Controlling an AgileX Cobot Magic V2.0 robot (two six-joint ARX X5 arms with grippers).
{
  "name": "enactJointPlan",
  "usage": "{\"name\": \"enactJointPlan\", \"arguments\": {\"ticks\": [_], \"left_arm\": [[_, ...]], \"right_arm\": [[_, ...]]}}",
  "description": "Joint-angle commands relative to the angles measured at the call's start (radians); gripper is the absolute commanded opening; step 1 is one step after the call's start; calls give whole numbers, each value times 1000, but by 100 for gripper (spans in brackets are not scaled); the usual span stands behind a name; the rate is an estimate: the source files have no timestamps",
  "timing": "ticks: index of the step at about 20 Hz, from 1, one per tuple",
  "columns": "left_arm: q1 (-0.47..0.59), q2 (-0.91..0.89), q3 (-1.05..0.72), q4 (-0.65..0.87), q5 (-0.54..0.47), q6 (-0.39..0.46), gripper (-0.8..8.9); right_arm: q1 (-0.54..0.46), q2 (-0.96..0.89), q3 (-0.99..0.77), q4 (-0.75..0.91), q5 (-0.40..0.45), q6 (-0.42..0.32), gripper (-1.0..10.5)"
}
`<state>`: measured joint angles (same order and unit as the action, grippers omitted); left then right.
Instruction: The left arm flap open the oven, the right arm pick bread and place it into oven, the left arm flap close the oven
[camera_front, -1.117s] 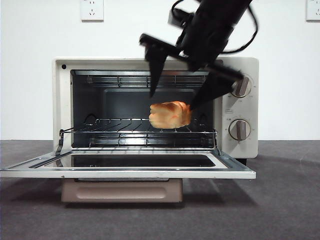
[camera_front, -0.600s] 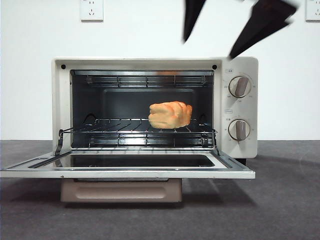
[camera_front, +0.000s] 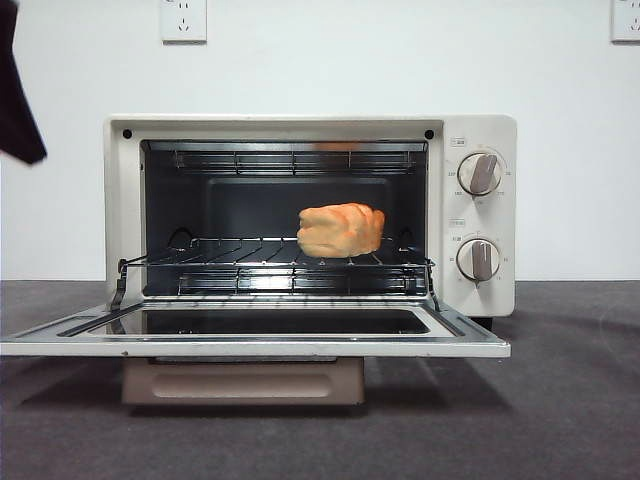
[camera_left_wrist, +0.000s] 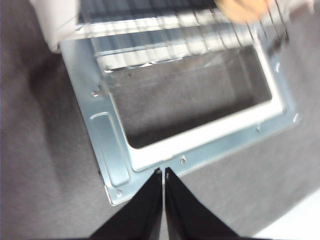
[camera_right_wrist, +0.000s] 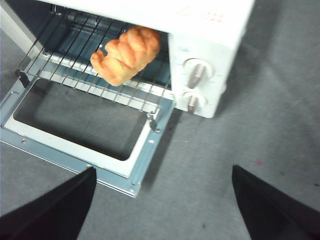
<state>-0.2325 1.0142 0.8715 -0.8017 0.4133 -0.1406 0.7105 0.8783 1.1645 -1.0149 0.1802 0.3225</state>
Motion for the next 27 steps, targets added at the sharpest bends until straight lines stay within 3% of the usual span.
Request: {"name": "enactJointPlan", "arguments": {"ticks": [1,6,12,14,17,20,27], "left_arm": [[91,64,-33,31,64,-13,10],[175,122,-141,142,75,-77,10],[181,187,-301,294,92,-187,10],[180,231,-303,302,86,-187,10],[175,297,-303,330,176,-181,10],[171,355,-303,343,194,-164,10],[172,380,-303,349,304,-167,10]], "right_arm": [[6,-53,21,-29,4,-41,432],[6,-158,20,-90,3,-65,432],[6,-274,19,-112,-43,-77,432],[7,-281,19,-113,-53,-76,432],[7,-280,19,-116,-53,-73,432],[7,-279,19,-116,-52,-72,432],[7,-279,19,-117,-49,-68,432]]}}
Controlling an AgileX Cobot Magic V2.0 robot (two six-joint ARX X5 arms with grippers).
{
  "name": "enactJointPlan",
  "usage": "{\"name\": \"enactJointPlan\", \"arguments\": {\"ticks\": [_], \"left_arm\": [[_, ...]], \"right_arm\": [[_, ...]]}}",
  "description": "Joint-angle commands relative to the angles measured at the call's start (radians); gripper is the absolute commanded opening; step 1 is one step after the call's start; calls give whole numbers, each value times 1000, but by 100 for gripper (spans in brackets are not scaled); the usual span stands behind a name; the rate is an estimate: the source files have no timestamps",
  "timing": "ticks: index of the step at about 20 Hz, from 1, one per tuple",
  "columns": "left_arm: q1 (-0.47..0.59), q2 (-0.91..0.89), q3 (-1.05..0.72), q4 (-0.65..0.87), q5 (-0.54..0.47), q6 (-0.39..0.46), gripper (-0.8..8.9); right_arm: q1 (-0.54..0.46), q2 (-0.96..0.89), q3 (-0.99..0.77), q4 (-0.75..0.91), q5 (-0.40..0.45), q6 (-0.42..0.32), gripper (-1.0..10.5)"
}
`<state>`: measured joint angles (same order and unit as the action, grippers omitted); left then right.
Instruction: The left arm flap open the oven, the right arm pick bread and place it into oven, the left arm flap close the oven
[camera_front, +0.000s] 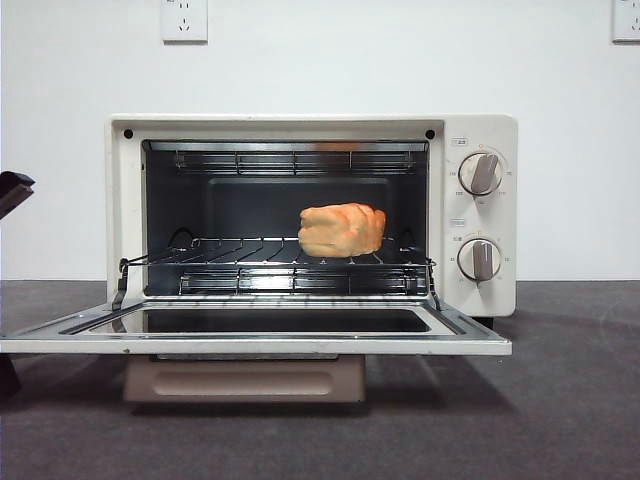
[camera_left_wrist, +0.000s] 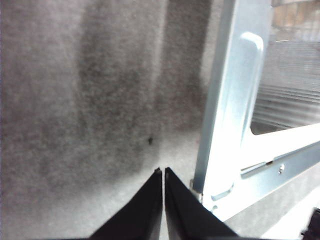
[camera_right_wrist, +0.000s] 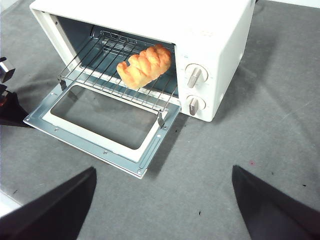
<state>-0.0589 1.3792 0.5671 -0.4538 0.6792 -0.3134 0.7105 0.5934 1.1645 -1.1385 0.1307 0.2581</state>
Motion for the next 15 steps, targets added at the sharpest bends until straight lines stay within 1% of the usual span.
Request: {"name": "enactJointPlan", "arguments": {"ticks": [1,6,9,12,15], "left_arm": [[-2,14,1,-3,49,6,10],[8,10,2,7,123,-18,10],[17,-6,2,38,178,-61,10],[22,-30,3,96,221,-125,10],[27,-68,11,174,225,-220,10]], "right_arm": [[7,6,19,7,1,-3,432],[7,6,19,7,1,13,432],[7,6,19,8,0,23,432],[7,6,19,8,0,31,432],[7,6,19,8,0,45,432]]}}
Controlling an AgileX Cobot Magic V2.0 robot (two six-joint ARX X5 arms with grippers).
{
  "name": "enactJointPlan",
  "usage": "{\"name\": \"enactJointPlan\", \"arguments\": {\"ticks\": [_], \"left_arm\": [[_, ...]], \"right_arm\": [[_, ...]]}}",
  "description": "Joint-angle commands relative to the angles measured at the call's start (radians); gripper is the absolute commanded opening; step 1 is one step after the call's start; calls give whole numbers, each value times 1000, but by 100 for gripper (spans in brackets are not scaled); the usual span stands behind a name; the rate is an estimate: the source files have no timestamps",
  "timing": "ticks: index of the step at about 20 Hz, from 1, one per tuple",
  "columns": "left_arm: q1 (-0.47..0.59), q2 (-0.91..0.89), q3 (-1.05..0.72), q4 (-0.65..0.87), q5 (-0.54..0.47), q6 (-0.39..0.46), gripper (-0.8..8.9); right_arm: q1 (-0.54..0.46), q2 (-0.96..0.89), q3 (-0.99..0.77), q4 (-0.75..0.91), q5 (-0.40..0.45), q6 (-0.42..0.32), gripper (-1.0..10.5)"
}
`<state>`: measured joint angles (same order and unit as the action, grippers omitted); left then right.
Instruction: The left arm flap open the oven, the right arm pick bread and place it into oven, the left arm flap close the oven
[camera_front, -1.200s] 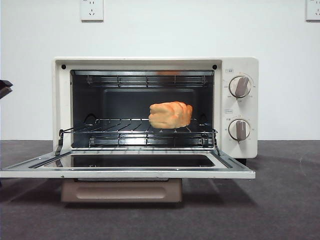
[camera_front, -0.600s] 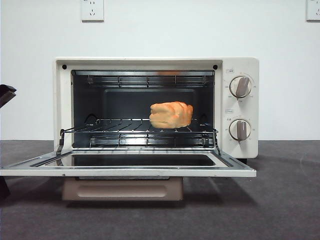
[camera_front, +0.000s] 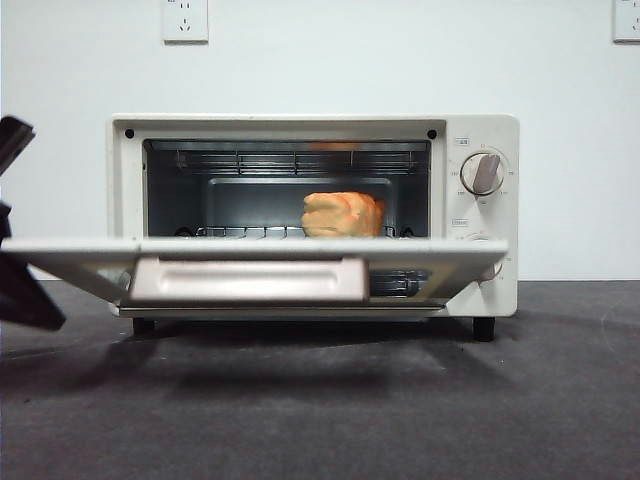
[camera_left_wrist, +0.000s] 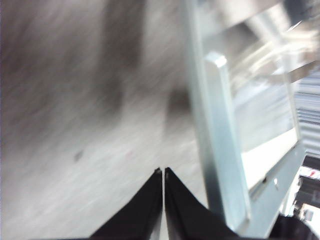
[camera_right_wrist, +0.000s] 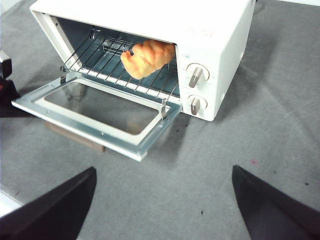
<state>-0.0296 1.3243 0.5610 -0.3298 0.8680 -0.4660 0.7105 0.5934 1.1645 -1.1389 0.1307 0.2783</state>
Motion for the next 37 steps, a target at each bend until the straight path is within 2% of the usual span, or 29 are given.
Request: {"name": "enactJointPlan", "arguments": {"ticks": [1,5,7,10,13,16,20,22,24,26,28,30,37], "left_arm": [[-2,-29,18,94,37,-114,10],[-1,-79,18,317,27,-306,10],[0,-87,18,436,-8,-413,10],[0,-88,18,583,-65,-529,10],[0,-89,19,655,-121,-602,10],[0,-93,21,671,-115,-612,10],[-2,-163,23,639,-62,-528,11],[-2,-232,39,531,-55,-439,11],[-3,-313,80,325,-63,-257,11],[-11,-403,136,80,-138,-48,10],[-22,-486,188,-79,-195,111,10],[-36,-562,230,-147,-196,206,10],[-78,-739,279,-156,-225,245,10]], "right_arm": [[7,6,19,8,0,28,432],[7,6,19,8,-1,29,432],[7,6,19,8,-2,29,432],[7,6,19,8,-3,29,432],[7,6,19,8,-3,29,432],[7,6,19,8,-3,29,432],[7,6,19,8,-3,20,432],[7,6,19,10,-11,-1,432],[7,6,19,21,-31,-11,432],[7,6,19,50,-56,-28,432],[7,6,19,84,-56,-39,432],[7,6,19,117,-68,-56,432],[7,6,19,145,-90,-77,432]]}}
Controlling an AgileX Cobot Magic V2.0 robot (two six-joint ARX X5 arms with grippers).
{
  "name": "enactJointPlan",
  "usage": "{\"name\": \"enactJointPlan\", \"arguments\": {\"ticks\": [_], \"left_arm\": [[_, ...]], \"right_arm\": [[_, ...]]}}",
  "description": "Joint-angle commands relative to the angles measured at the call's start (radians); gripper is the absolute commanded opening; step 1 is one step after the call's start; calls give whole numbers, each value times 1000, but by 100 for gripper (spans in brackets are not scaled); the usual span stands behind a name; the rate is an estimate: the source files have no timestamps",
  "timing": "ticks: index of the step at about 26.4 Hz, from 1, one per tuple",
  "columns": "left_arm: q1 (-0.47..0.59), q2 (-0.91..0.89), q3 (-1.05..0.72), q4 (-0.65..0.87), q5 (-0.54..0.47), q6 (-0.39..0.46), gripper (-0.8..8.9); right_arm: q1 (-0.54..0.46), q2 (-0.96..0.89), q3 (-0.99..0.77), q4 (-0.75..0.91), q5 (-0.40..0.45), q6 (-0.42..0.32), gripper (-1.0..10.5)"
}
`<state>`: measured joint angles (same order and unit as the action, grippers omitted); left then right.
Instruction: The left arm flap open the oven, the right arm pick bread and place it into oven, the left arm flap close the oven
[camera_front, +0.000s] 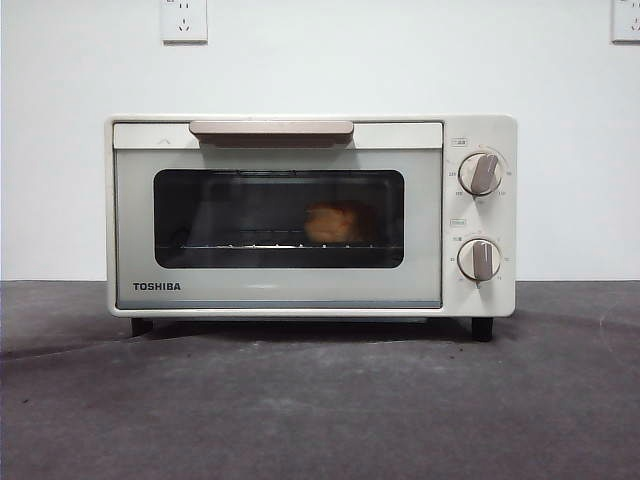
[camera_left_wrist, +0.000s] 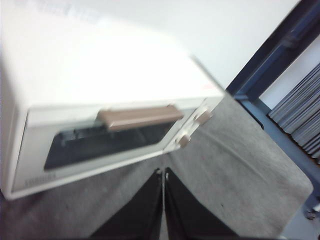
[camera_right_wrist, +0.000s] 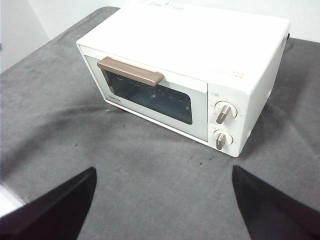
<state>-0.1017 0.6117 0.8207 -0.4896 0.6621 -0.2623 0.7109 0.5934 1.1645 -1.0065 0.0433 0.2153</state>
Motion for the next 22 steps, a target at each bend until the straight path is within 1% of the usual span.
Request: {"name": "enactJointPlan", "arguments": {"ticks": [1,6,14,15,17,18,19,20,22], "left_arm": [[-6,-47,19,3,-34,45,10],[-6,-117,19,3,-90,45,11],[-6,-136,19,3,-90,44,10],[-6,-136,19,3,-90,44,10],[-6,-136,19,3,-90,44,10],[-6,-136,19,3,-90,44,10],[-6,-136,19,3,-90,44,10],[-6,-136,19,3,-90,44,10],[-6,-136,19,3,-90,44,10]], "right_arm": [[7,6,19,12,-3,-14,432],[7,6,19,13,-2,-14,432],[7,6,19,18,-2,-14,431],[7,6,19,17,-3,-14,409],[7,6,19,12,-2,-15,231],[7,6,19,11,-2,-16,30],[7,6,19,11,-2,-19,-5],[7,6,19,12,-2,-19,16],[7,6,19,16,-2,-18,16]]}}
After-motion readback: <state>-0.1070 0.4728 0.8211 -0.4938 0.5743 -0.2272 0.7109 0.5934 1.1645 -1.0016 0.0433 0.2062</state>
